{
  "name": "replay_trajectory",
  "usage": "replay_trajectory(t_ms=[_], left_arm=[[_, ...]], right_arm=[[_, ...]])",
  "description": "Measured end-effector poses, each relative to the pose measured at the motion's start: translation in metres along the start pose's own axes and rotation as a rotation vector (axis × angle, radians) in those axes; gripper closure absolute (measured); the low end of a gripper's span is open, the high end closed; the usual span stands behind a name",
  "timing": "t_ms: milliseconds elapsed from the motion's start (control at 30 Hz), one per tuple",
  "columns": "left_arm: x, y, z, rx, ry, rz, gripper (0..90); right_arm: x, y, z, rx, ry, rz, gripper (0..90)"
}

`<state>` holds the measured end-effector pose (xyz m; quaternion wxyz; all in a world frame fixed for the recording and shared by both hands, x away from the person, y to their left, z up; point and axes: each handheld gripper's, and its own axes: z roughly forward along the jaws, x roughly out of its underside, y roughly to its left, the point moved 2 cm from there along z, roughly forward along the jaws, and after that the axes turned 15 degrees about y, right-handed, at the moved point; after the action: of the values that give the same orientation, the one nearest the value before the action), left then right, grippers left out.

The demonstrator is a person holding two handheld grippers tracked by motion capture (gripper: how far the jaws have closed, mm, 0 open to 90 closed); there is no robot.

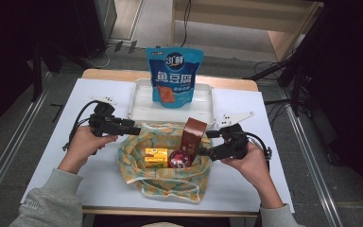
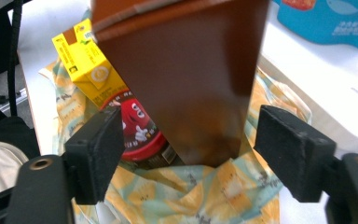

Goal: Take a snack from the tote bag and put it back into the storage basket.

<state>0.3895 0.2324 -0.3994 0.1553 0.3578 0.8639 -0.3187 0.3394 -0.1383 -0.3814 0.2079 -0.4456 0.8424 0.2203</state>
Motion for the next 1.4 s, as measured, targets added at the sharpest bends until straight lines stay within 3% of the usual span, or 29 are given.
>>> replay_trajectory(t_ms=[867, 1000, 1200, 1400], left_arm=[[-0.001, 0.000, -0.004, -0.009, -0.023, 0.010, 38.4], [-0.001, -0.001, -0.003, -0.011, -0.018, 0.015, 38.3], [0.000, 0.000, -0.005, -0.013, -0.021, 0.007, 38.3], [0.000, 0.000, -0.004, -0.002, -0.020, 0.005, 38.1]], right_arm=[[-0.039, 0.004, 0.010, 0.012, 0.021, -0.032, 22.2], [-0.045, 0.005, 0.010, 0.015, 0.020, -0.041, 25.0], [-0.048, 0.006, 0.008, 0.036, 0.007, -0.067, 37.5], [-0.046, 0.003, 0.007, 0.046, -0.006, -0.043, 40.2]])
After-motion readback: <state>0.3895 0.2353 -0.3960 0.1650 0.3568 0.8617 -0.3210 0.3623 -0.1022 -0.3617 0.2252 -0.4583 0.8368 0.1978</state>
